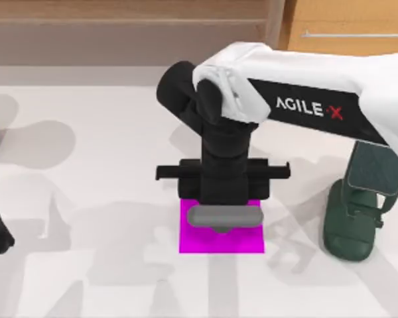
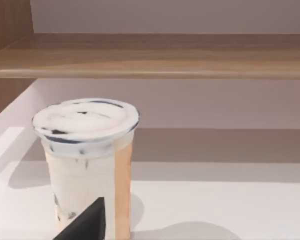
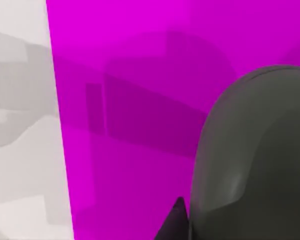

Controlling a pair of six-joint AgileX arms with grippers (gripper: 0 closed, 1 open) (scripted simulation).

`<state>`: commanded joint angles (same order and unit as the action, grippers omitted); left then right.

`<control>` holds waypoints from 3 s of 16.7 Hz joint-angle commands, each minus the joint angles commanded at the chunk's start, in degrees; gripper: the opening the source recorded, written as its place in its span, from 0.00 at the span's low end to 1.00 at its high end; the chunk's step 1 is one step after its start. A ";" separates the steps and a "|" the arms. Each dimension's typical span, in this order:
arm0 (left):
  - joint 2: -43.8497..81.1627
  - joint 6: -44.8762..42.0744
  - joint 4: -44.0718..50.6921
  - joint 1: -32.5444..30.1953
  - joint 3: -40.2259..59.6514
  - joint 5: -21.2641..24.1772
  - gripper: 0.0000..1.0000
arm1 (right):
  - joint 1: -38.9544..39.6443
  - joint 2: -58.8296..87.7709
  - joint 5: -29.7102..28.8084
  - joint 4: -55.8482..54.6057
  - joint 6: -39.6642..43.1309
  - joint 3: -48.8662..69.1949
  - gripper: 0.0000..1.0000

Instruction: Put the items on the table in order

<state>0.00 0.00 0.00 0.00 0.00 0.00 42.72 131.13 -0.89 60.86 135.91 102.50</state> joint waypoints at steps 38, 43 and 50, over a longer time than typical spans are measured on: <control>0.00 0.00 0.00 0.00 0.00 0.00 1.00 | -61.58 -36.54 0.80 -3.66 -38.24 -20.75 1.00; 0.00 0.00 0.00 0.00 0.00 0.00 1.00 | -78.59 -44.53 1.50 -4.16 -49.89 -43.35 1.00; 0.00 0.00 0.00 0.00 0.00 0.00 1.00 | -87.05 -48.51 2.06 -4.58 -55.76 -54.06 1.00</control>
<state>0.00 0.00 0.00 0.00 0.00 0.00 -44.33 82.62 1.17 56.28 80.15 48.45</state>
